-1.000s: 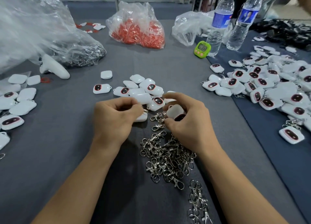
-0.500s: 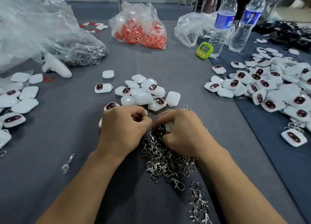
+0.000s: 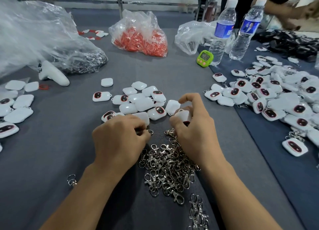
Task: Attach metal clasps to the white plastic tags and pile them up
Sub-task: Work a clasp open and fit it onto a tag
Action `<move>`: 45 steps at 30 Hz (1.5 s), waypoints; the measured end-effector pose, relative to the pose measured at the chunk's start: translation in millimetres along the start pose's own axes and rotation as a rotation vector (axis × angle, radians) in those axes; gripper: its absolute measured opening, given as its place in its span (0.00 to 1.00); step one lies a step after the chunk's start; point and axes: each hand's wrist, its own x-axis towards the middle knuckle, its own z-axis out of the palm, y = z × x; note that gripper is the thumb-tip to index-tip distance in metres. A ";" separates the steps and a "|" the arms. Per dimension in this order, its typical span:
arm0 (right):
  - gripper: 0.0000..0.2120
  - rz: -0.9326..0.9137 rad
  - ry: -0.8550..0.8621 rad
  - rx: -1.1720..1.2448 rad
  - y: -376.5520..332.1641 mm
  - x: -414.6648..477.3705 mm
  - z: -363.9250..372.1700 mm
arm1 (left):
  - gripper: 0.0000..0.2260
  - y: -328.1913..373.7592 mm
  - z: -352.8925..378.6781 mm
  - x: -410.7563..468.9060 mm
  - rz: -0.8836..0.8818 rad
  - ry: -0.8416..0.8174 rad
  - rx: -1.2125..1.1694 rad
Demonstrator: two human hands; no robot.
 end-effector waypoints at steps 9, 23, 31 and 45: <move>0.25 -0.033 -0.251 -0.133 1.5 -2.3 5.0 | 0.05 11.1 9.1 -4.3 -0.160 -0.089 -0.045; 0.05 0.020 -0.137 -0.020 16.3 3.9 9.4 | 0.02 12.0 10.1 -1.5 -0.091 -0.063 -0.050; 0.10 0.033 -0.140 -0.028 16.9 4.7 9.2 | 0.06 7.1 8.0 3.5 -0.159 -0.118 -0.060; 0.08 -0.002 -0.180 -0.068 4.3 -1.2 3.2 | 0.09 7.1 6.9 4.2 -0.147 -0.061 -0.592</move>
